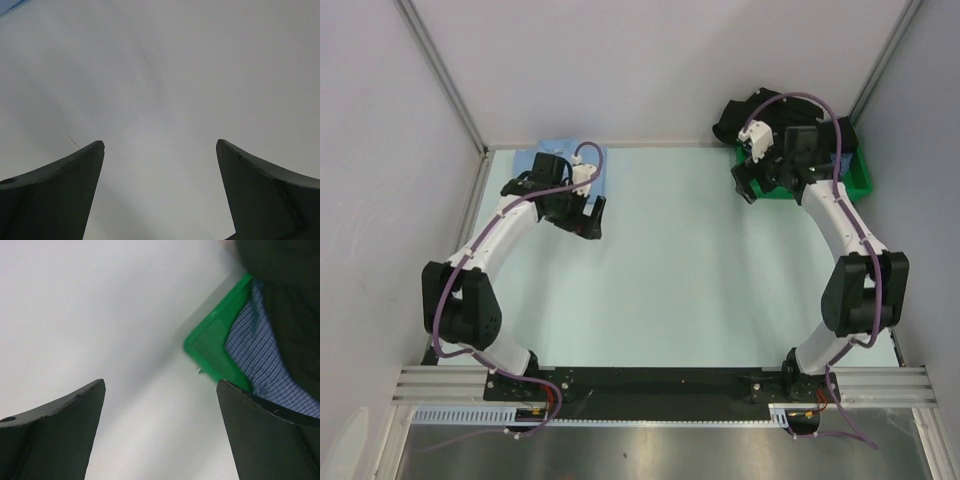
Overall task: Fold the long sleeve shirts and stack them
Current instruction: Grab the shirt from the pile
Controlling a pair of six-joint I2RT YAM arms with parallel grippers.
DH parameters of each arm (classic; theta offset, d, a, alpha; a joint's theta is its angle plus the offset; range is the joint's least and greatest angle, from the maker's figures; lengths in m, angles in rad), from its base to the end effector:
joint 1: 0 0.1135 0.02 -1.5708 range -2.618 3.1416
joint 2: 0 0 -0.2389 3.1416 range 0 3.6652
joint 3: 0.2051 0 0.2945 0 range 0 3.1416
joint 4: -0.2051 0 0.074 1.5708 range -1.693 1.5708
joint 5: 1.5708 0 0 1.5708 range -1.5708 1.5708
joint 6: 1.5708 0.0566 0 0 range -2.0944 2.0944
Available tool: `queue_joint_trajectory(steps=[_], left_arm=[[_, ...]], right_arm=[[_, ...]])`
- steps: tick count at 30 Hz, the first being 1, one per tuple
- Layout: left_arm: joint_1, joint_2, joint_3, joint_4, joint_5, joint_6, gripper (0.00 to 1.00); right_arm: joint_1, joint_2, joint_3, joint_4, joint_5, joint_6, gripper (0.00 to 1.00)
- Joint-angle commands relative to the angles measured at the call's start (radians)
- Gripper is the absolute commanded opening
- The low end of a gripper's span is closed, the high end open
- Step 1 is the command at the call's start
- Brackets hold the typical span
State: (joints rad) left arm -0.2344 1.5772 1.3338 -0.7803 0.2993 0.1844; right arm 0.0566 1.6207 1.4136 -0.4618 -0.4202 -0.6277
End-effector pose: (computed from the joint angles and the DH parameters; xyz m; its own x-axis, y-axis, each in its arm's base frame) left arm 0.3681 -0.1051 0.2317 -0.7485 0.3589 -0.5576 0.5172 0.8423 -0.1522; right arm 0.4230 0.0471 0.2736 -0.2831 -0.5531 -0.7835 -0.6640 0.7025 -0.2560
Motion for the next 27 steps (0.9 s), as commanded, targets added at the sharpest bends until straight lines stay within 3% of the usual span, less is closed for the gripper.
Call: queue_joint_trajectory(steps=[1,8,11,16,18,23,25,26,27], left_arm=[[-0.008,-0.055,0.001,0.127,0.004,0.024,1.00],[-0.008,-0.109,0.013,0.193,0.009,0.063,0.99],[-0.006,-0.059,0.068,0.121,-0.014,0.067,0.99],[-0.003,0.004,0.125,0.076,-0.060,0.122,0.99],[0.000,0.020,0.142,0.064,-0.081,0.141,0.99],[0.020,0.075,0.192,0.023,-0.132,0.167,0.99],[0.029,0.101,0.222,-0.006,-0.141,0.173,1.00],[0.038,0.107,0.232,-0.016,-0.140,0.171,1.00],[0.044,0.113,0.252,-0.025,-0.141,0.170,0.99]], right_arm=[[0.043,0.114,0.142,0.199,0.177,0.076,1.00],[0.071,0.428,0.416,0.452,0.322,-0.045,1.00],[0.054,0.617,0.589,0.548,0.353,-0.142,1.00],[0.014,0.980,1.095,0.491,0.360,-0.210,1.00],[-0.007,1.034,1.136,0.526,0.351,-0.222,1.00],[-0.049,1.070,1.032,0.727,0.313,-0.211,1.00],[-0.086,1.094,1.047,0.727,0.305,-0.192,0.88],[-0.090,1.096,1.047,0.733,0.293,-0.160,0.70],[-0.100,1.093,1.042,0.732,0.275,-0.143,0.60]])
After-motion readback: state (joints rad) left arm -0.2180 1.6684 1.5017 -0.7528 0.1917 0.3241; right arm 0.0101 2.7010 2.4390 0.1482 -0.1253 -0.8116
